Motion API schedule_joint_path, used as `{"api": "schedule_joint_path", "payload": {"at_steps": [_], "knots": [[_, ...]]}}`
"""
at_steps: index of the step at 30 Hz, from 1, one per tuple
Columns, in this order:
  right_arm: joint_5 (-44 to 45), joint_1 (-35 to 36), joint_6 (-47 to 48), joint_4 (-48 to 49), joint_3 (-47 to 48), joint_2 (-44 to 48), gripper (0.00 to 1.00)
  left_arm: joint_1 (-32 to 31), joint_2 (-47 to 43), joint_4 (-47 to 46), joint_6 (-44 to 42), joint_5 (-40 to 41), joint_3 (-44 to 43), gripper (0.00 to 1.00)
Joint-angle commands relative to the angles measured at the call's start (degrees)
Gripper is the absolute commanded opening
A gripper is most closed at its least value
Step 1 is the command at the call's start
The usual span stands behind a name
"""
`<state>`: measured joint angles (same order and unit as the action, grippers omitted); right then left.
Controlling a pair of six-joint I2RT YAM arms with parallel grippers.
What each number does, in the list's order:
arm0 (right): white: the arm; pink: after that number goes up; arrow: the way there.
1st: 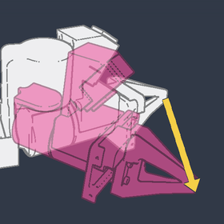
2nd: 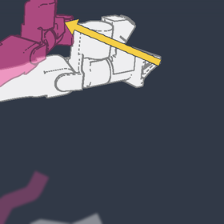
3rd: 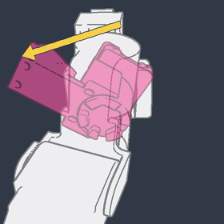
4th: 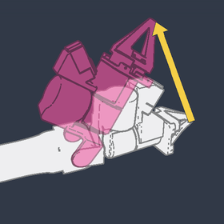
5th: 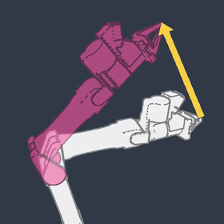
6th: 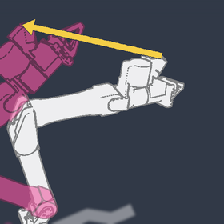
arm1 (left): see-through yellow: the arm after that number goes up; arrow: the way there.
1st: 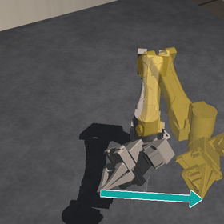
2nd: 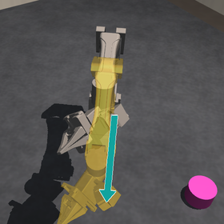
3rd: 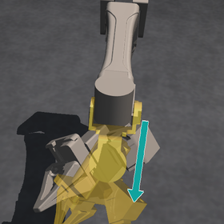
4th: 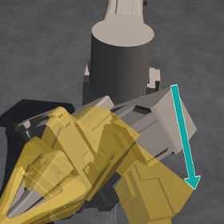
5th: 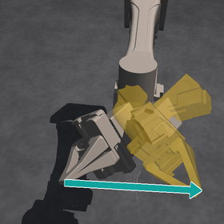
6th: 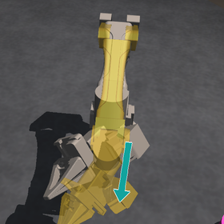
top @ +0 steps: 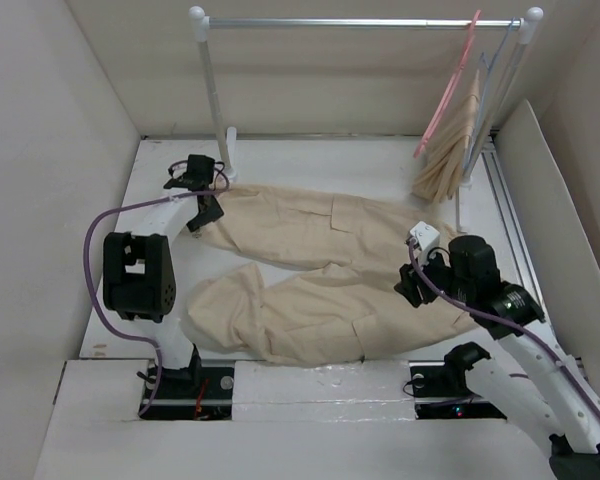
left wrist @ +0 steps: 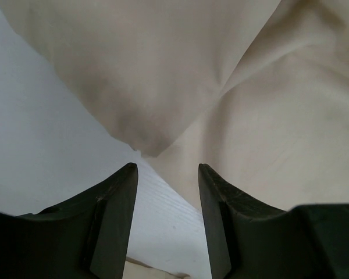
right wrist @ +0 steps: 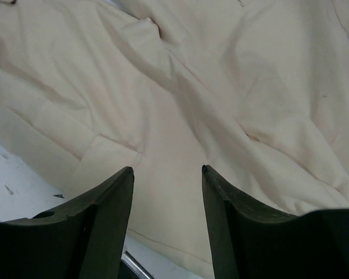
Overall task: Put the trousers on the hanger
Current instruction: Flatten out the trousers at the center of the board.
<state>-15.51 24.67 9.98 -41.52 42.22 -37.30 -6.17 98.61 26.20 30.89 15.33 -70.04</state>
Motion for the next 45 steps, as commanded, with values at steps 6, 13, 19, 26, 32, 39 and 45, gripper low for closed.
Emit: {"api": "schedule_joint_path", "payload": {"at_steps": [6,13,19,26,32,39,45], "knots": [[-6.56,-0.67,9.18,3.2,5.51,-8.31,0.57,0.11,7.83,8.35,2.51,5.32,-11.79,0.39],[-5.59,-0.14,7.86,5.22,4.37,-8.05,0.58,0.11,7.12,9.49,0.92,8.49,-9.06,0.4],[-5.41,-0.67,7.43,5.22,4.19,-8.05,0.58,0.11,7.73,8.96,0.13,9.62,-7.21,0.28],[-5.06,-0.67,7.25,5.04,4.02,-7.7,0.59,0.11,3.62,11.86,1.98,16.21,-9.67,0.0],[-4.8,-0.67,7.16,5.22,4.19,-7.7,0.59,-0.42,-11.31,15.99,3.21,16.4,-10.64,0.0],[-4.45,-0.67,7.07,5.92,4.36,-8.23,0.6,-2.26,-19.15,28.89,4.26,17.19,-17.03,0.0],[-3.13,-0.14,6.46,7.15,3.93,-9.98,0.6,-1.65,-19.17,32.16,-2.32,13.15,-33.3,0.0]]}}
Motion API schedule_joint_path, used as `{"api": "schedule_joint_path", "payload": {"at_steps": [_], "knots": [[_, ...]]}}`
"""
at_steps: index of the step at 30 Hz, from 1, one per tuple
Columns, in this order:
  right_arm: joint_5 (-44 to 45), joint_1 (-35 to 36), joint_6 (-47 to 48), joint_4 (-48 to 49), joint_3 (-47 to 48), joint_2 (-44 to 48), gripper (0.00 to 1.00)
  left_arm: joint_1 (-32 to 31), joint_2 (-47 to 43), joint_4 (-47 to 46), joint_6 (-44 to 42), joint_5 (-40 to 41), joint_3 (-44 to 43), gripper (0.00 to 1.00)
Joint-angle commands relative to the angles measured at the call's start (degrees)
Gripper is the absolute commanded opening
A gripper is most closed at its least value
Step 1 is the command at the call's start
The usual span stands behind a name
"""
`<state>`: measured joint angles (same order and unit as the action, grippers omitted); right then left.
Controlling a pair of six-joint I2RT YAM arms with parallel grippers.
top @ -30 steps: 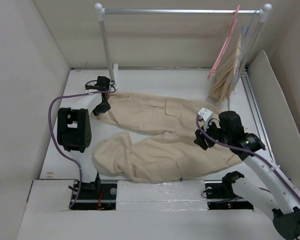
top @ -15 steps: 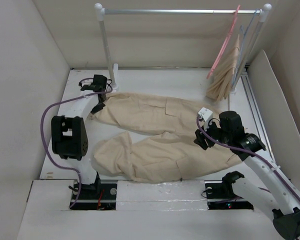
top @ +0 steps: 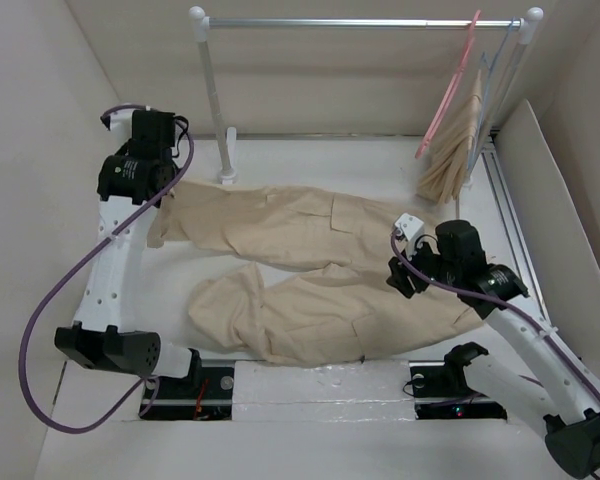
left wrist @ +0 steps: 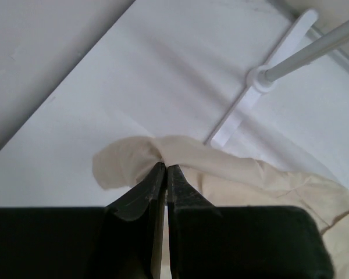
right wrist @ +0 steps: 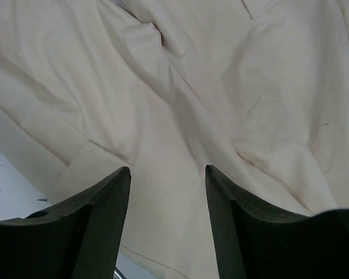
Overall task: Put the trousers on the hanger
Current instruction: Flatten out the trousers at the center of the board.
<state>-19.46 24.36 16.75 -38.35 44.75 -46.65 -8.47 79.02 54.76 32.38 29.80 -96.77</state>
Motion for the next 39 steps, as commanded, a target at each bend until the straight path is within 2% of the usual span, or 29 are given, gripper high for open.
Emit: {"api": "schedule_joint_path", "payload": {"at_steps": [1,3,5,6,7,9,12,13,14,15,16,18,19,20,22,26,27,28,29,30,31,34,36,38,39], "knots": [[1.18,0.16,-0.23,4.33,1.48,-1.15,0.6,0.65,3.39,3.25,-4.77,-1.33,-7.72,0.0],[1.79,0.16,-0.23,4.33,2.27,-2.91,0.6,0.65,6.13,0.19,-5.92,-0.28,-8.52,0.0],[2.15,0.16,0.03,3.98,2.88,-4.75,0.6,4.15,10.44,-3.15,-6.01,-2.02,-7.65,0.0],[2.85,0.16,0.12,3.9,3.67,-5.55,0.6,6.16,11.84,-7.0,-6.27,-4.03,-7.38,0.0],[3.29,0.16,0.3,3.46,3.94,-6.25,0.6,9.84,14.38,-9.47,-6.63,-9.79,-7.03,0.0],[4.51,0.16,0.38,3.46,4.81,-8.09,0.6,12.41,17.38,-14.74,-7.94,-12.74,-7.63,0.0],[5.4,-0.45,0.39,3.72,5.78,-10.2,0.6,16.11,28.08,-14.61,-9.44,-13.97,-16.66,0.0],[5.49,-0.45,0.04,4.85,6.13,-10.99,0.6,17.33,36.9,-14.07,-9.62,-15.2,-23.05,0.0],[5.49,-0.45,0.03,4.86,6.14,-11.0,0.6,17.35,36.99,-14.07,-9.62,-15.21,-25.11,0.0],[4.88,-0.45,-0.92,5.99,6.22,-11.79,0.6,18.13,43.0,-17.38,-9.18,-17.21,-28.44,0.05],[4.87,-0.45,-0.93,6.0,6.22,-12.14,0.6,18.14,43.06,-17.41,-8.66,-17.23,-28.47,0.05],[4.35,-0.45,-1.9,5.39,6.75,-12.93,0.61,19.27,47.96,-17.15,-7.78,-17.67,-35.37,0.29],[4.26,0.07,-2.25,4.61,6.93,-13.28,0.61,19.89,51.2,-17.32,-6.73,-19.59,-35.85,0.49],[4.61,0.94,-2.43,4.25,7.19,-13.55,0.62,20.68,52.27,-17.15,-5.06,-20.74,-35.94,0.54],[6.54,1.65,-3.13,3.81,7.28,-13.29,0.62,22.0,53.16,-16.45,-4.61,-20.76,-34.98,0.58],[6.81,1.66,-2.78,4.42,6.93,-12.68,0.63,22.0,46.07,-17.05,-7.85,-12.77,-27.0,0.58],[6.2,1.66,-2.6,4.68,6.84,-12.59,0.62,21.31,41.0,-20.36,-9.51,-11.19,-20.45,0.59],[5.58,1.66,-2.08,5.56,6.4,-12.58,0.56,20.61,38.51,-22.22,-10.4,-8.47,-16.73,0.59],[5.05,1.66,-1.9,6.0,6.14,-12.41,0.36,20.6,36.22,-24.85,-11.02,-7.57,-10.08,0.59],[4.27,1.66,-1.64,6.27,5.61,-12.41,0.16,20.6,34.46,-25.49,-11.28,-6.61,-7.49,0.58],[4.17,1.66,-1.11,6.53,5.35,-12.32,0.02,20.6,32.09,-25.41,-10.77,-6.16,-4.86,0.56],[4.26,1.66,0.03,5.66,5.08,-11.44,0.0,20.6,28.3,-22.77,-6.38,-10.27,4.98,0.45],[4.0,1.66,0.12,5.56,4.64,-10.39,0.0,17.18,24.09,-23.82,-4.09,-11.6,15.61,0.42],[3.47,1.66,0.3,5.48,3.85,-8.64,0.06,13.94,14.79,-25.14,-2.07,-13.36,25.69,0.41],[2.77,1.66,0.3,5.56,3.5,-8.11,0.08,10.0,8.67,-26.62,-2.32,-15.11,28.37,0.41]]}}
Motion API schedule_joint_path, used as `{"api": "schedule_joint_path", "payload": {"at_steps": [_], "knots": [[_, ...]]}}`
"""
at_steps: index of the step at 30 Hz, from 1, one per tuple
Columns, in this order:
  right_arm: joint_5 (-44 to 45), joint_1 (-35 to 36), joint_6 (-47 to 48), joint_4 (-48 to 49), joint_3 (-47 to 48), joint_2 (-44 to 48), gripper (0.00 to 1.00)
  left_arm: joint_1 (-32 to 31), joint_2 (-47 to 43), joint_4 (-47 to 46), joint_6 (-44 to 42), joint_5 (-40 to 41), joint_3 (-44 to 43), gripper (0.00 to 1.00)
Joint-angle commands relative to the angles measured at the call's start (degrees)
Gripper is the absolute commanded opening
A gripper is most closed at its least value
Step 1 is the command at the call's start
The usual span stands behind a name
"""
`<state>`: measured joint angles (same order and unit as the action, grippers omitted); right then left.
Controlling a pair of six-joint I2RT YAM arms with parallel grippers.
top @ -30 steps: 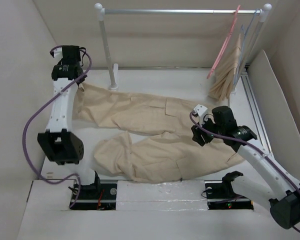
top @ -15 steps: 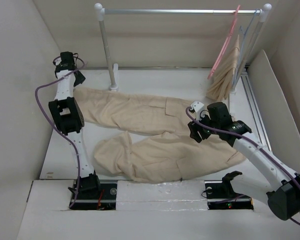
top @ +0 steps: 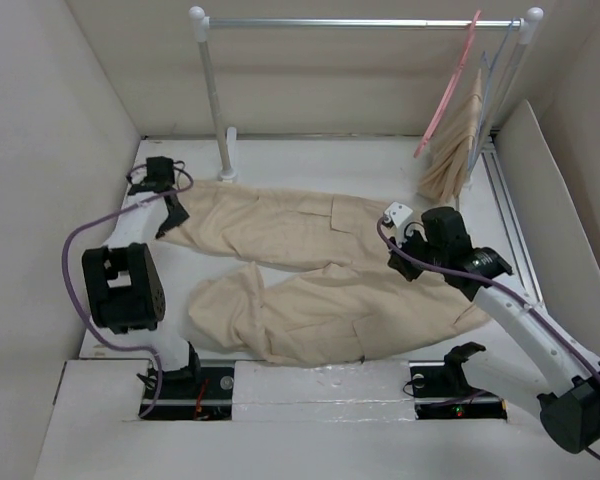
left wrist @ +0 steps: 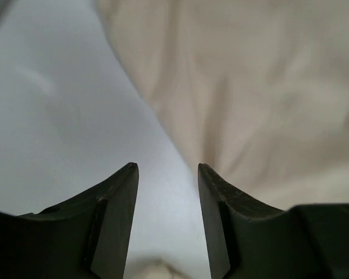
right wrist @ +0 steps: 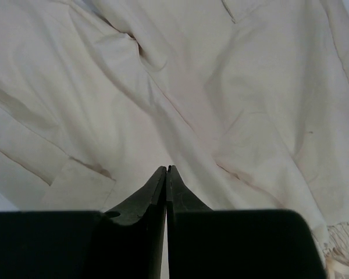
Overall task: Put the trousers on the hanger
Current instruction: Flatten out the trousers at the center of the board.
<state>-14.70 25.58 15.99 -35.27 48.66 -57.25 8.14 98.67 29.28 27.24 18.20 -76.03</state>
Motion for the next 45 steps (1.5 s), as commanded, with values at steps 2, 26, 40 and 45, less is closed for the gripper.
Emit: {"api": "schedule_joint_path", "payload": {"at_steps": [2,26,40,45], "knots": [[-2.7,0.43,1.33,2.22,-0.94,3.63,0.12,-11.28,-14.9,1.64,3.07,-2.91,10.27,0.43],[-6.92,2.63,1.68,3.62,0.29,3.29,0.73,-40.13,-31.31,34.33,25.81,10.05,7.58,0.0],[-3.15,3.68,-0.08,1.96,0.29,2.41,0.75,-46.34,-25.4,12.32,28.13,-3.96,3.08,0.4],[-2.7,3.68,-1.92,2.92,0.9,2.5,0.74,-54.98,-5.36,13.7,23.83,-1.06,-8.76,0.68]]}}
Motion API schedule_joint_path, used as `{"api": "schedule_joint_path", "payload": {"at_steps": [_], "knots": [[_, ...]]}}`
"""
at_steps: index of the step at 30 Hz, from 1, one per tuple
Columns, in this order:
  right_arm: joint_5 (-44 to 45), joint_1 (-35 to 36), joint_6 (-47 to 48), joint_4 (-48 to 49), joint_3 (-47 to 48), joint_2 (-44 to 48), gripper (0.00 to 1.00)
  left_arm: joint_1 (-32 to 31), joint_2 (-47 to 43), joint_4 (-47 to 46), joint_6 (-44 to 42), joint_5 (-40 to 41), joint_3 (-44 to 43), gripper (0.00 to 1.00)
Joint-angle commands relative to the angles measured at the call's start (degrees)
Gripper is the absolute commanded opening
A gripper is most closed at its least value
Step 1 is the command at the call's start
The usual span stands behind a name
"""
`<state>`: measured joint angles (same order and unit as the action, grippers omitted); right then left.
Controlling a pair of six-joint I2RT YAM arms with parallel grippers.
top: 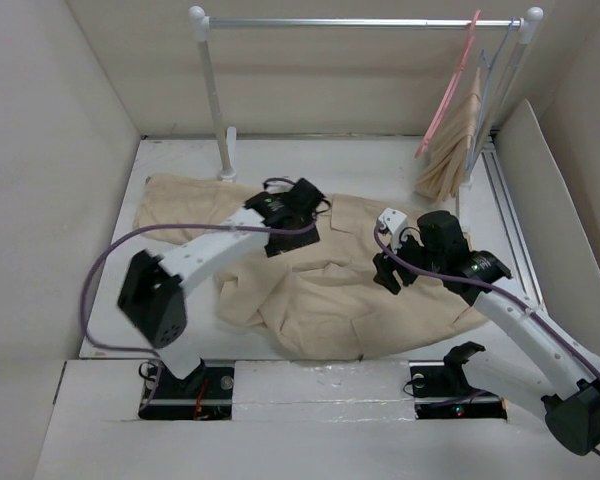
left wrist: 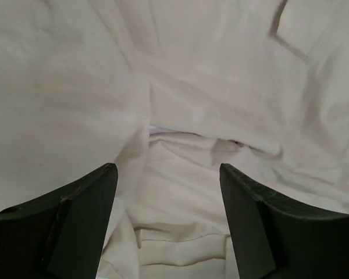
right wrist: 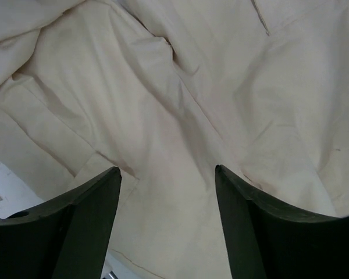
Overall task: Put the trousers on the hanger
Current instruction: Flatten out the trousers at the center of the board.
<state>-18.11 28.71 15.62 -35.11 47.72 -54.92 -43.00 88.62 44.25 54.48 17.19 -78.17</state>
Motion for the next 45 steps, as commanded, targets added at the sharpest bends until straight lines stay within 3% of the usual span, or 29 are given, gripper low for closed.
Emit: {"api": "schedule_joint_path", "payload": {"at_steps": [1,3,4,5,7,9,13,15,17,18,19,20,21,23,25,26,27,30,31,34,37,39,45], "knots": [[0.79,0.56,-1.64,2.77,2.54,-0.1,0.7,-3.84,7.94,0.38,-5.07,0.47,-11.6,0.68],[1.23,1.08,-1.73,2.95,2.99,-0.28,0.54,-3.84,9.55,1.62,-6.74,3.63,-15.15,0.7],[1.58,1.09,-1.82,2.86,3.51,-0.37,0.32,-2.71,9.64,1.72,-8.06,4.25,-17.0,0.7],[2.11,1.09,-1.82,2.68,3.78,-0.28,0.19,-1.48,9.12,1.2,-10.68,4.95,-17.28,0.71],[2.72,1.09,-2.17,2.51,3.6,-0.28,0.07,3.44,8.33,-2.04,-14.03,3.82,-16.41,0.71],[3.52,1.09,-2.52,2.59,2.9,-0.02,0.09,5.64,9.28,-2.51,-19.75,2.5,-15.96,0.68],[3.7,1.09,-3.05,3.73,1.94,-0.37,0.6,4.87,13.94,4.95,-22.66,4.77,-16.24,0.62],[1.6,1.09,-3.31,6.36,1.5,-1.16,0.66,4.86,13.08,4.19,-21.7,7.76,-12.73,0.59],[-1.91,1.09,-3.4,9.17,1.41,-2.38,0.65,7.75,10.62,0.15,-21.17,6.47,-6.66,0.57],[-3.06,1.09,-3.31,10.06,1.58,-3.69,0.6,8.8,10.09,-1.52,-21.08,5.84,-4.9,0.56],[-4.29,1.09,-3.14,10.85,1.67,-4.4,0.42,9.77,9.65,-3.88,-20.91,5.4,-2.36,0.55],[-7.26,1.61,-3.57,14.68,1.58,-6.5,0.0,11.17,9.9,-6.26,-21.34,4.27,-0.42,0.52],[-7.29,1.61,-3.58,14.72,1.58,-6.52,0.0,11.19,9.91,-6.28,-21.34,4.25,-0.4,0.52],[-11.49,2.31,-6.02,22.24,2.98,-10.53,0.0,11.19,12.88,-6.28,-21.43,3.73,0.38,0.47],[-11.86,2.32,-6.56,22.89,3.6,-11.52,0.0,11.19,13.07,-6.45,-21.34,3.99,0.82,0.43],[-11.86,2.93,-6.74,23.33,5.34,-13.36,0.01,11.19,12.46,-7.94,-21.34,3.9,2.39,0.39],[-11.08,3.89,-7.09,23.6,5.97,-13.98,0.04,11.19,12.11,-8.73,-21.34,3.9,3.28,0.24],[-9.58,5.48,-7.0,24.39,7.73,-16.62,0.33,12.67,10.18,-10.06,-21.08,2.59,5.83,0.01],[-9.4,6.26,-7.18,24.83,8.08,-17.41,0.55,12.68,9.65,-9.8,-20.73,2.58,6.45,0.0],[-10.62,7.67,-9.37,30.88,9.22,-22.76,0.7,13.3,5.53,-7.87,-18.19,5.3,8.38,0.0],[-13.62,8.81,-11.22,36.67,12.99,-31.02,0.71,15.05,-1.15,-4.46,-14.51,8.2,7.6,0.01],[-13.97,9.44,-13.05,40.19,15.11,-35.06,0.71,15.58,-6.86,-2.42,-13.35,9.7,3.83,0.12],[-16.08,11.02,-20.97,49.7,22.31,-49.57,0.69,13.31,-22.06,2.33,-9.48,8.74,-5.85,0.28]]}}
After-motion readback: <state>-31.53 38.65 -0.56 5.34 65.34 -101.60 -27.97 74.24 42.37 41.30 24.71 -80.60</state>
